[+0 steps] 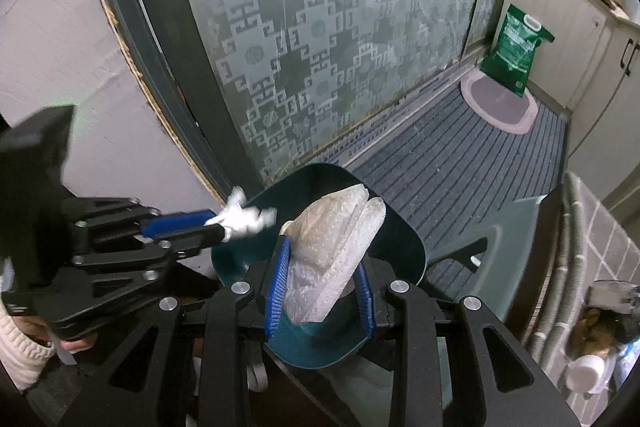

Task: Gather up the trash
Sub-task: 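Carry both items to the teal bin and open both tools to drop them, then move both tools back over the table toward the white cup and clear lid, then grasp the white cup with the left tool while the right tool grasps the clear lid, then carry the cup and lid to the teal bin and release them inside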

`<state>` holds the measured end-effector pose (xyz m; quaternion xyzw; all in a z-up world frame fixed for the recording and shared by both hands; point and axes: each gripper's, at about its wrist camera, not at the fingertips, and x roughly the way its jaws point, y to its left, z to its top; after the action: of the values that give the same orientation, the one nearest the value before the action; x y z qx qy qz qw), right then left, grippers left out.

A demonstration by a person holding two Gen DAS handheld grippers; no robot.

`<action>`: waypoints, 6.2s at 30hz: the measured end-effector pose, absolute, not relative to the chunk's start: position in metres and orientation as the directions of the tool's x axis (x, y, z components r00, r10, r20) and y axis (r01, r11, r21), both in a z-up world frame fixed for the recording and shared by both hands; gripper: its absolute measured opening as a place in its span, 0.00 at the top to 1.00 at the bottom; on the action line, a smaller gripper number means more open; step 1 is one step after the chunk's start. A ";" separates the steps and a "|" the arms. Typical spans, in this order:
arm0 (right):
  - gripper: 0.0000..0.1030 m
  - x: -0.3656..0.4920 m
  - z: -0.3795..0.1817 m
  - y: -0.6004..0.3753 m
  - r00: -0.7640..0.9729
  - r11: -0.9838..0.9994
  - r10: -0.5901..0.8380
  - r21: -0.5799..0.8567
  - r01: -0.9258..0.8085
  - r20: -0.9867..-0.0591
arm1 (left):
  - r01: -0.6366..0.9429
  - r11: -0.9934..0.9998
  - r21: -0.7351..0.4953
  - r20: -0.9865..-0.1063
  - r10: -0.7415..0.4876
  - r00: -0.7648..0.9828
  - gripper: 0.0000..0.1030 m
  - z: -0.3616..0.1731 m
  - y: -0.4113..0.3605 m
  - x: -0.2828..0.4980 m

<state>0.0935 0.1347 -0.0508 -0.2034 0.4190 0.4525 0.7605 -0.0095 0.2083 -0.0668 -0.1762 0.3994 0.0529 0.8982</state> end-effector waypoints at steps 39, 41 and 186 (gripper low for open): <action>0.51 0.093 -0.114 0.178 0.180 0.498 0.407 0.053 -0.866 -0.895 | -0.216 0.933 -0.287 -0.578 0.011 0.816 0.78 0.003 0.205 -0.063; 0.51 0.089 -0.101 0.174 0.193 0.487 0.444 0.055 -0.872 -0.875 | -0.212 0.936 -0.282 -0.570 0.015 0.822 0.76 0.007 0.203 -0.063; 0.62 0.127 0.010 -0.041 0.465 0.622 0.560 -0.024 -0.783 -0.686 | -0.125 0.970 -0.208 -0.645 -0.040 0.763 0.68 -0.020 0.102 0.045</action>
<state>0.1272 -0.0410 0.0103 -0.1702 0.3275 0.4000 0.8389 0.0448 0.1023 -0.0204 -0.1201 0.3437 0.0227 0.9311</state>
